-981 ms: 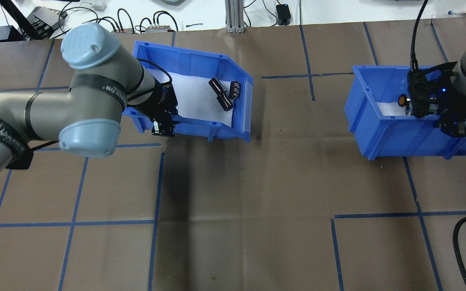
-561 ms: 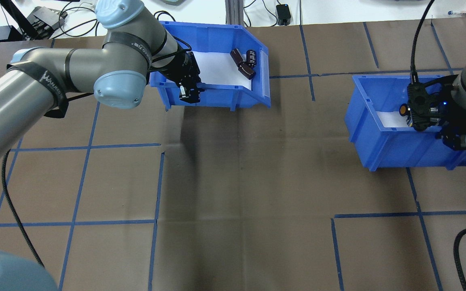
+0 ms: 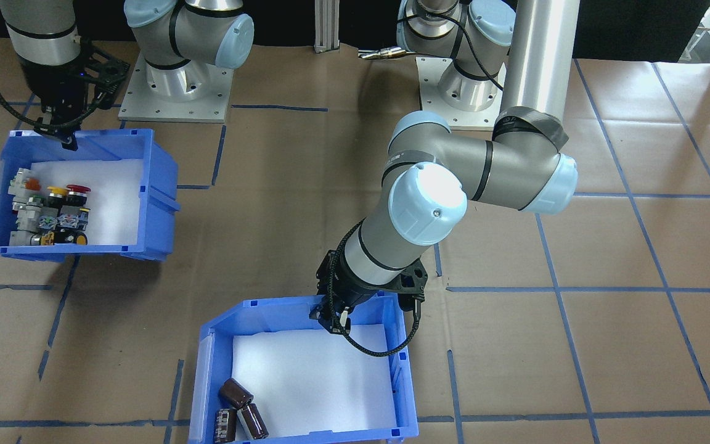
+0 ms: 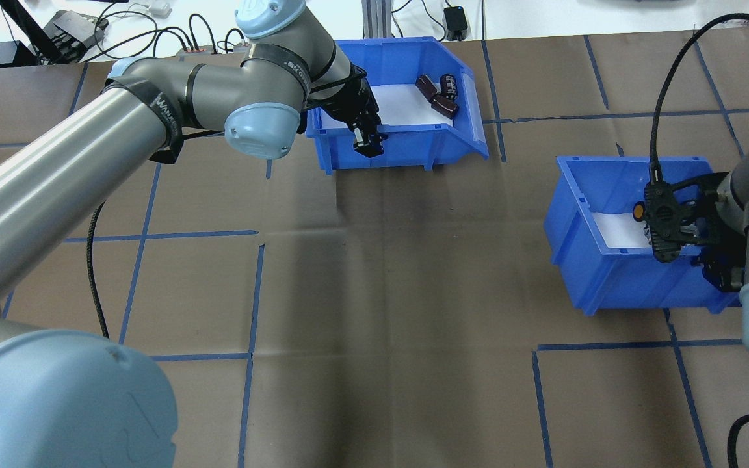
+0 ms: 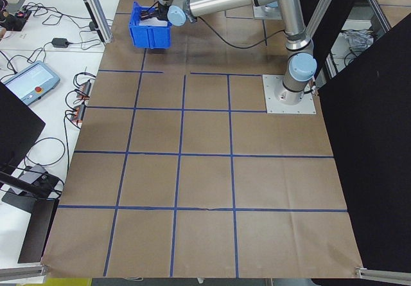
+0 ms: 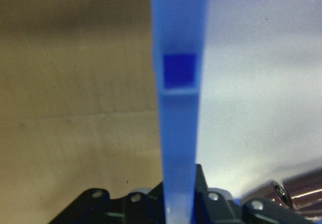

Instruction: Place battery box in front

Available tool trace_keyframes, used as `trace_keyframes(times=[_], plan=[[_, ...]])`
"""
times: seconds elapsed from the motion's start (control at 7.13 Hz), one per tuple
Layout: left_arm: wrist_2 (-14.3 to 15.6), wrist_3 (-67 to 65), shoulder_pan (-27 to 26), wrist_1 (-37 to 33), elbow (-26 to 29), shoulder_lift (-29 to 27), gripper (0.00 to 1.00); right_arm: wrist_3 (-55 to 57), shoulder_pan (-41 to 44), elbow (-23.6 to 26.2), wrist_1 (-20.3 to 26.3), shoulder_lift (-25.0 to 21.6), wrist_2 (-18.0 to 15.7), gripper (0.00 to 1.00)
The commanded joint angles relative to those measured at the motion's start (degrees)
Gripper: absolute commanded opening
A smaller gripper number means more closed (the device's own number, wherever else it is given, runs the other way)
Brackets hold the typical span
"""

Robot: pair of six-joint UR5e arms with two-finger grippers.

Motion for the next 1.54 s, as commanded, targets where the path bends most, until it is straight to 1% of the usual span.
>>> trace_keyframes(times=[0.0,0.14,0.28,0.42,0.56,0.7,0.84,0.98,1.12,1.26,1.4], plan=[[0.1,0.1,-0.5,0.0,-0.2,0.2,0.56,2.6,2.7,1.0,4.5,-3.1,0.6,0.0],[0.0,0.3,-0.2,0.0,0.2,1.0,0.67,7.8,7.0,1.1,4.6,-3.0,0.6,0.0],[-0.3,0.3,0.5,0.0,0.3,1.9,0.69,12.8,11.1,1.1,5.1,-2.8,0.5,0.0],[-0.2,0.6,1.3,-0.2,0.0,4.0,0.66,18.9,14.9,1.1,5.9,-2.5,0.5,0.0],[0.1,5.4,3.0,-1.7,-1.9,7.8,0.66,23.6,19.3,1.1,6.0,-2.4,0.3,0.0],[0.3,12.8,6.3,-6.7,-3.1,11.1,0.69,28.7,23.4,1.1,6.0,-1.6,0.1,0.0],[2.4,21.8,8.8,-11.5,-3.7,14.5,0.74,33.9,26.8,1.0,5.8,-0.2,-0.1,0.0],[9.5,36.1,9.7,-17.1,-3.8,18.0,0.8,38.0,30.5,0.8,4.9,1.9,-0.3,0.0],[12.9,48.4,10.8,-24.3,-3.6,21.3,1.0,41.9,33.9,0.3,4.5,4.4,-0.6,0.0],[13.3,56.8,12.5,-29.6,-3.6,24.5,1.0,45.6,37.3,-2.6,5.0,7.0,-2.2,0.0],[15.4,68.1,13.6,-31.1,-3.7,26.4,1.0,48.4,40.9,-5.8,5.4,10.9,-3.7,0.0]])
